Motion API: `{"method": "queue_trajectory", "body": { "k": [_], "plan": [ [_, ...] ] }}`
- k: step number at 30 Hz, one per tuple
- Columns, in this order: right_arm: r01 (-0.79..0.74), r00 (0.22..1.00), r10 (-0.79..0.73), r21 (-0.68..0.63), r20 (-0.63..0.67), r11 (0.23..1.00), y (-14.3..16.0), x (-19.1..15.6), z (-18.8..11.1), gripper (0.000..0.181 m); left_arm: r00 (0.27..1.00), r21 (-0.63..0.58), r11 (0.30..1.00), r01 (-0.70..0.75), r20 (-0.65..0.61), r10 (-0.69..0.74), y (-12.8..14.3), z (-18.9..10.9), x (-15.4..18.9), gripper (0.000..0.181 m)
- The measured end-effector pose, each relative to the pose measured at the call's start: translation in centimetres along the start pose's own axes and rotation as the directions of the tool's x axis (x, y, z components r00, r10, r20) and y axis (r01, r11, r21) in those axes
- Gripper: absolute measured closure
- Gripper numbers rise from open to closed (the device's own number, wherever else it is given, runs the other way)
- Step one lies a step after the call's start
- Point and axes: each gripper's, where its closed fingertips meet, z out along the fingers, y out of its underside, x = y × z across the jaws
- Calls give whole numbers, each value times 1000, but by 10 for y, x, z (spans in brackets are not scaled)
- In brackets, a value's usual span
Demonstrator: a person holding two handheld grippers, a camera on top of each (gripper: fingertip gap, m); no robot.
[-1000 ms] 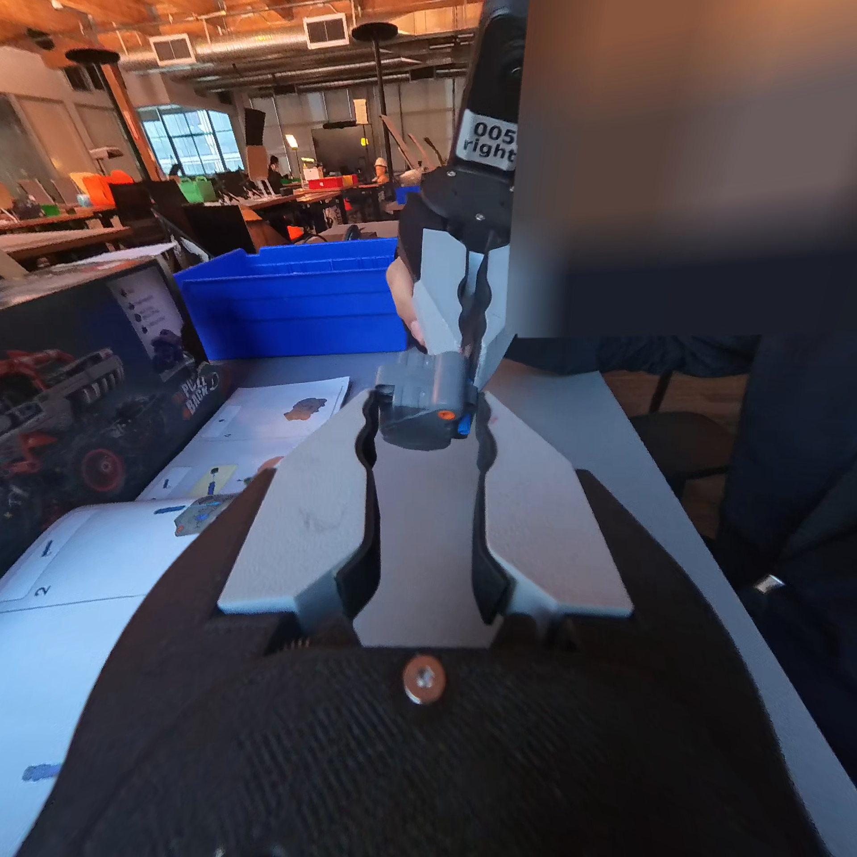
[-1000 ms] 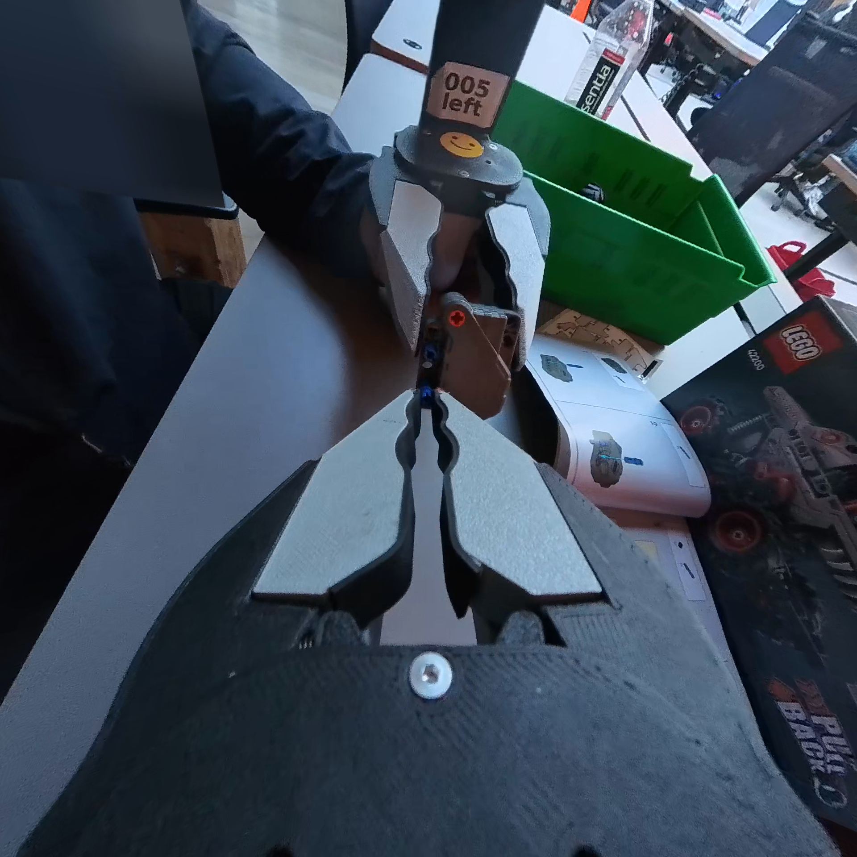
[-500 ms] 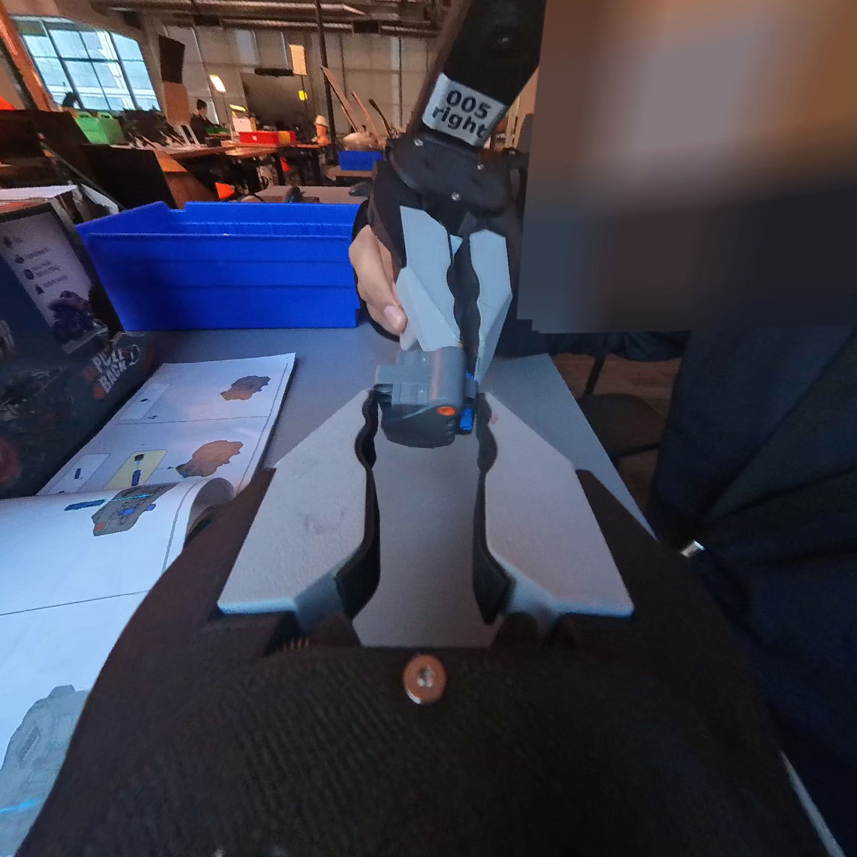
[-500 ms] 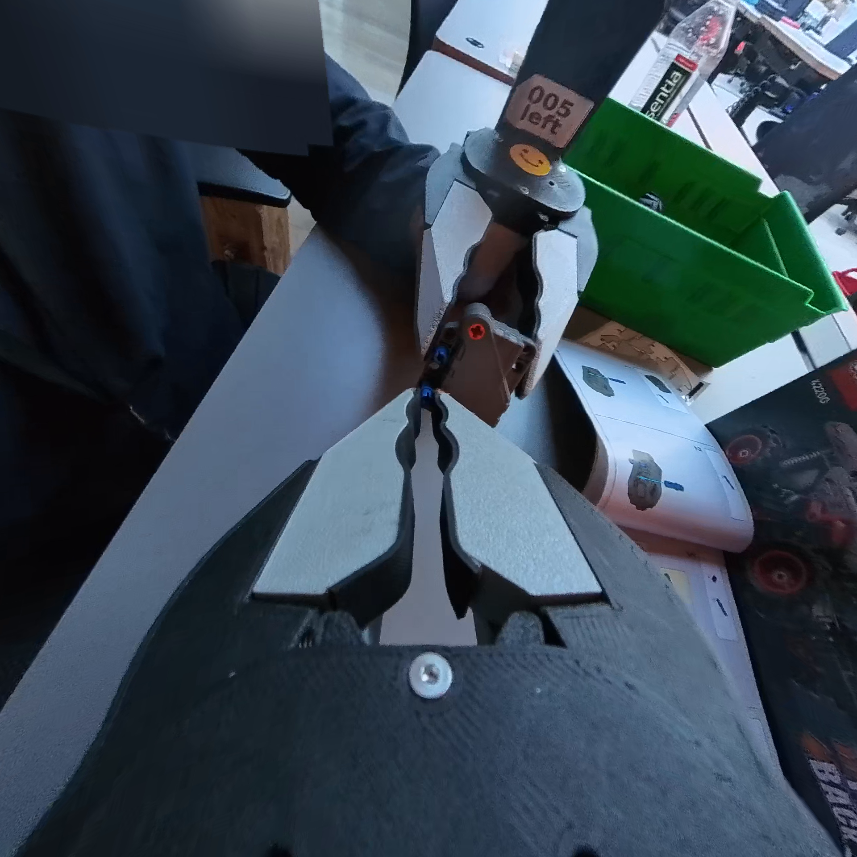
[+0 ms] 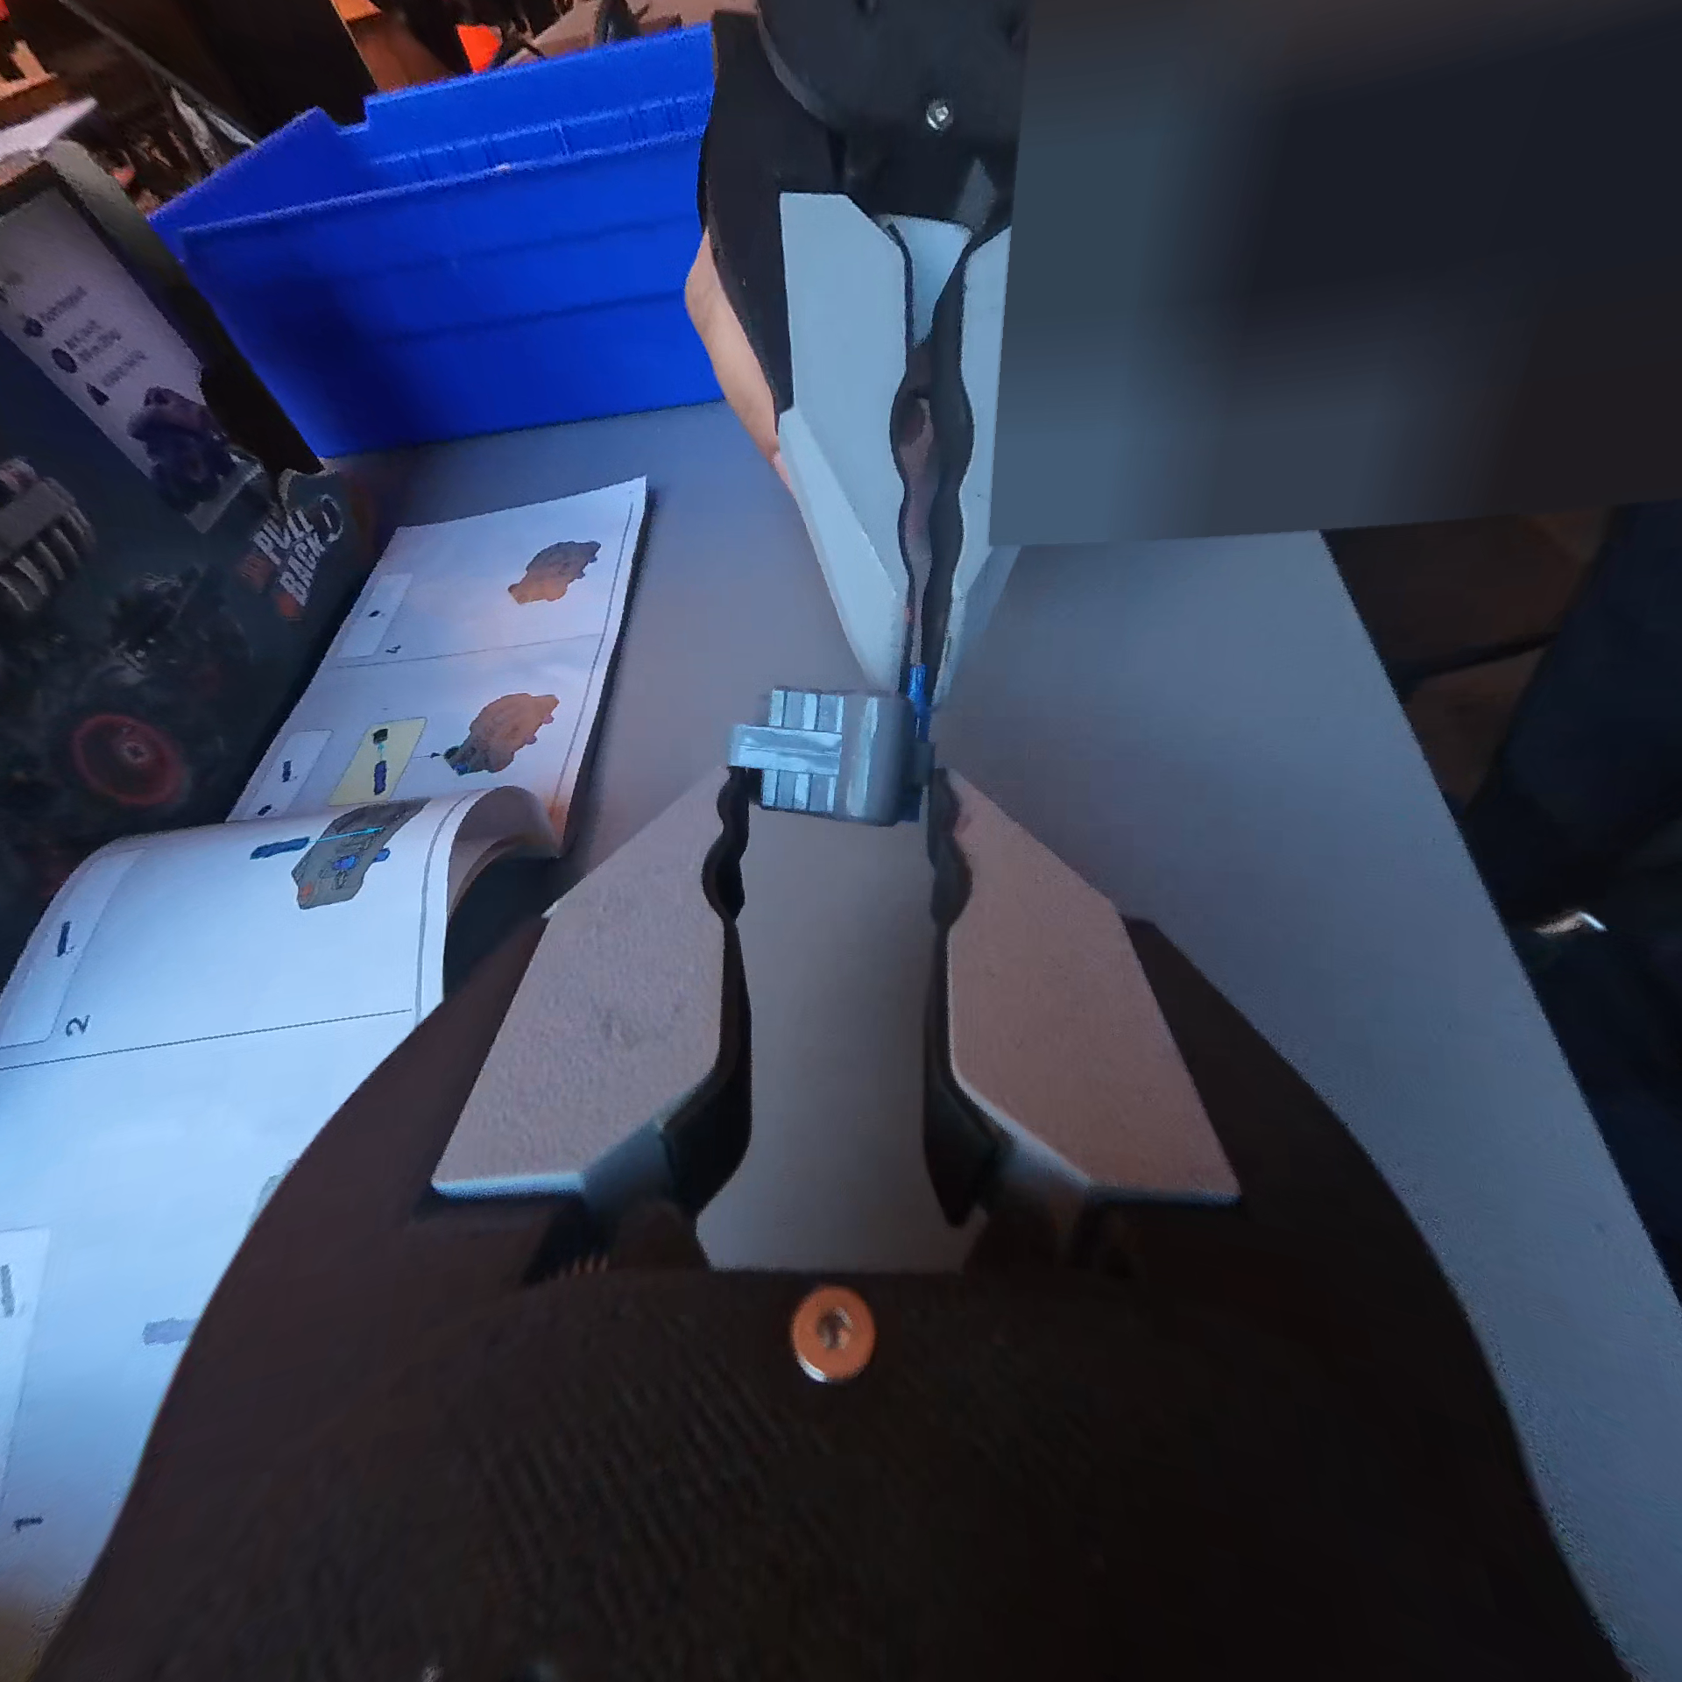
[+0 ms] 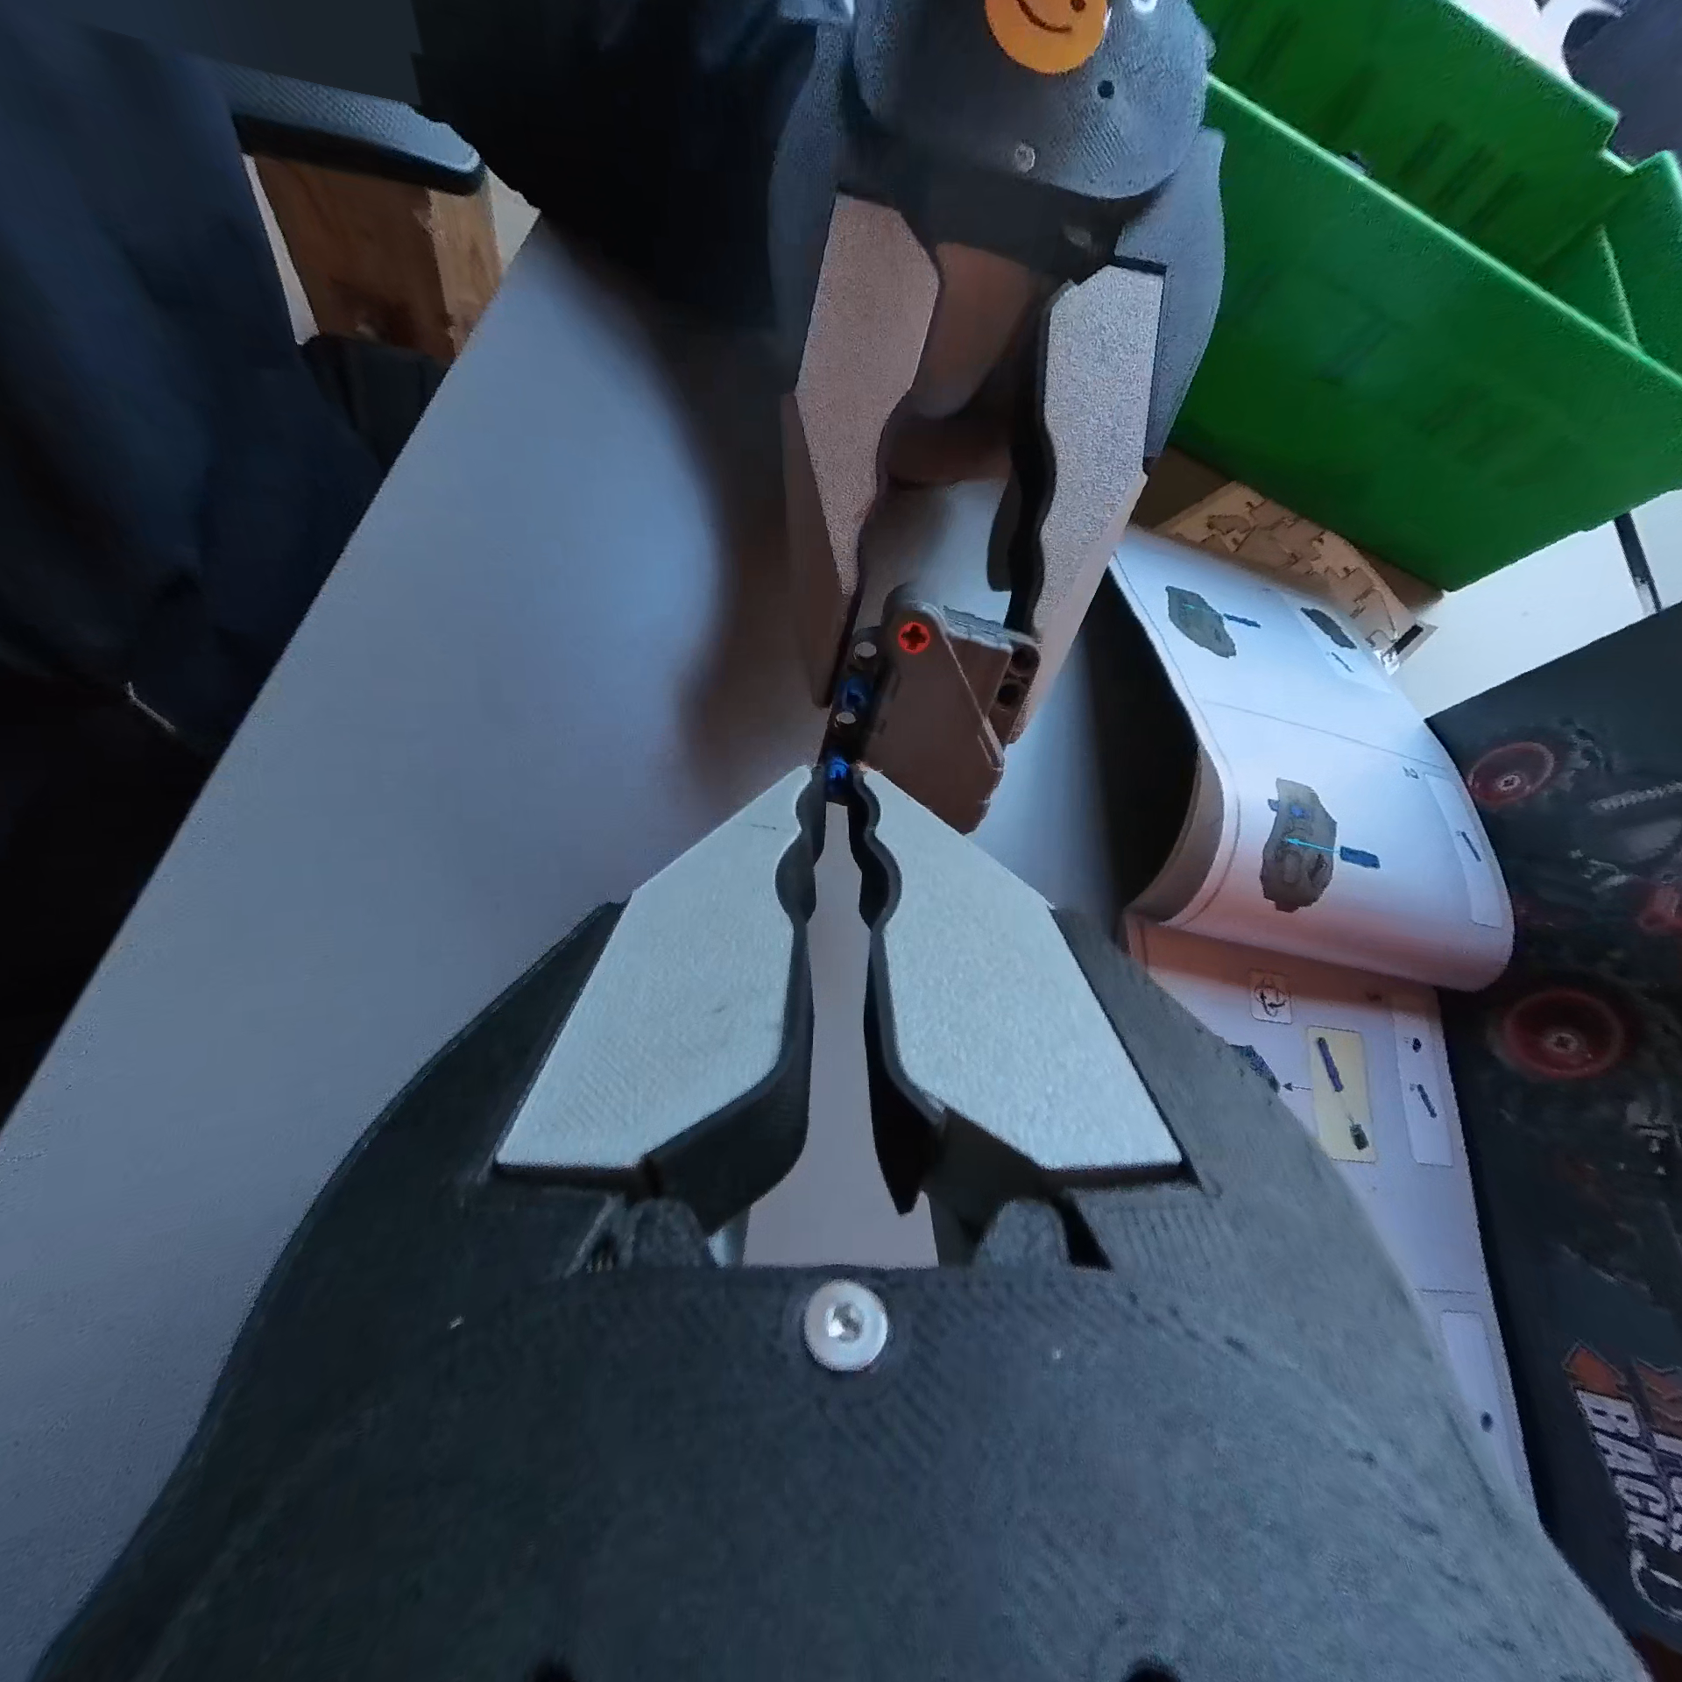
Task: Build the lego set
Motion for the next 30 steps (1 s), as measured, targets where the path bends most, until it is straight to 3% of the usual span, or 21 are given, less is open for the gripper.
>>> {"method": "queue_trajectory", "body": {
  "k": [9, 19, 30],
  "plan": [
    [-39, 998, 38, -28, -43, 999, 15, 11, 10, 180, 997, -88, 996, 13, 80, -6, 14, 2, -13, 145],
    [-52, 998, 47, -99, -48, 994, 31, 11, 23, 179, 989, -200, 978, -65, 117, 90, 29, 6, -16, 144],
    [-93, 994, 88, -81, -66, 992, 32, 17, 23, 180, 988, -227, 973, -27, 140, 60, 35, 5, -22, 145]
  ]
}}
